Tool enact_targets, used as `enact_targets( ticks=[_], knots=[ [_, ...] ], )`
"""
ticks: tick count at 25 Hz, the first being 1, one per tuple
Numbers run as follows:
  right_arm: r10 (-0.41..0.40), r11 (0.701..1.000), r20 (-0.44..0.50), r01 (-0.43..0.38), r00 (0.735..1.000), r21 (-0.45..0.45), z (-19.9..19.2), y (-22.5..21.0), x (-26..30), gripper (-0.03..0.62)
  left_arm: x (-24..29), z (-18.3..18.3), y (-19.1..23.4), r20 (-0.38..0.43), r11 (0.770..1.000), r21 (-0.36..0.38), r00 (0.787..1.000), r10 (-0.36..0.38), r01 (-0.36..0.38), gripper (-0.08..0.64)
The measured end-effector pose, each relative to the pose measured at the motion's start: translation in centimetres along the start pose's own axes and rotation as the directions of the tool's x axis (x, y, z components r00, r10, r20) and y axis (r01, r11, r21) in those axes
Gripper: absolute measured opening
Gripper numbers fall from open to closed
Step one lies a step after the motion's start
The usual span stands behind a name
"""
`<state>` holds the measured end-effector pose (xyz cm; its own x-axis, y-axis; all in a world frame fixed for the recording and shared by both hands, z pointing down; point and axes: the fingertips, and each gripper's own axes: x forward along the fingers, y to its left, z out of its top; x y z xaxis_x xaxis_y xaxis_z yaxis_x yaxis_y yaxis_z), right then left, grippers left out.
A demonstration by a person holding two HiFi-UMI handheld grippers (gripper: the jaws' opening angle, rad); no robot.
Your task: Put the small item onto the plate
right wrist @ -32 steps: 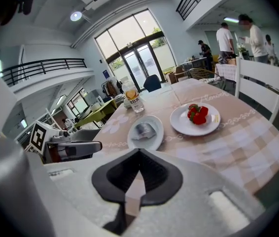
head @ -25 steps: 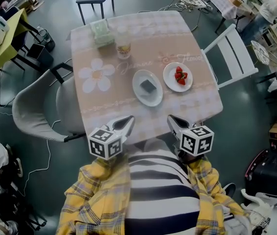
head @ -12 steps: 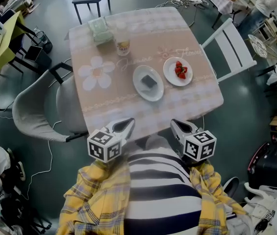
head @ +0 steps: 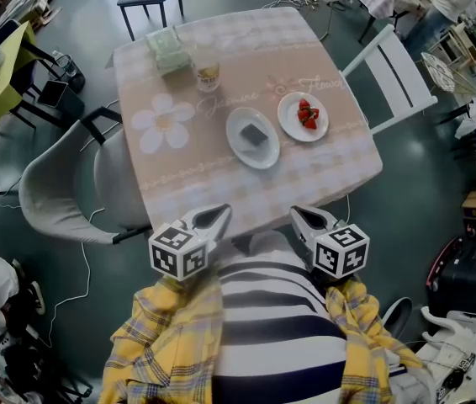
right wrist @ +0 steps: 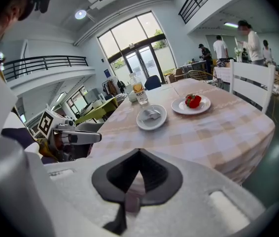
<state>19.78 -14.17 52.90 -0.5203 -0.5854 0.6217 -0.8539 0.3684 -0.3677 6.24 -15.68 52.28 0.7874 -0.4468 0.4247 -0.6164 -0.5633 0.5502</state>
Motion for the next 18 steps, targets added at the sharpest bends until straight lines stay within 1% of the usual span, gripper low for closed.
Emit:
enact_targets(
  ticks=[6,12,18],
  knots=[
    [0.006,1.0,-0.009,-0.006,1.0,0.0,-0.4,0.2,0.2,0.002,0.1,-0.2,0.1,-0.005,1.0,-0.009,1.0,-0.007,0.007,0.002],
    [0.013,1.0,-0.017,-0.013,1.0,0.009,-0.8,0.1,0.3,0.002,0.6,-0.5,-0.2,-0.021,1.0,-0.009,1.0,-0.014,0.013,0.002],
    [0.031,0.999,-0.039,-0.03,0.999,0.024,-1.8,0.6,0.6,0.002,0.6,-1.0,-0.1,-0.045,1.0,-0.026,0.999,-0.008,0.007,0.0]
  ],
)
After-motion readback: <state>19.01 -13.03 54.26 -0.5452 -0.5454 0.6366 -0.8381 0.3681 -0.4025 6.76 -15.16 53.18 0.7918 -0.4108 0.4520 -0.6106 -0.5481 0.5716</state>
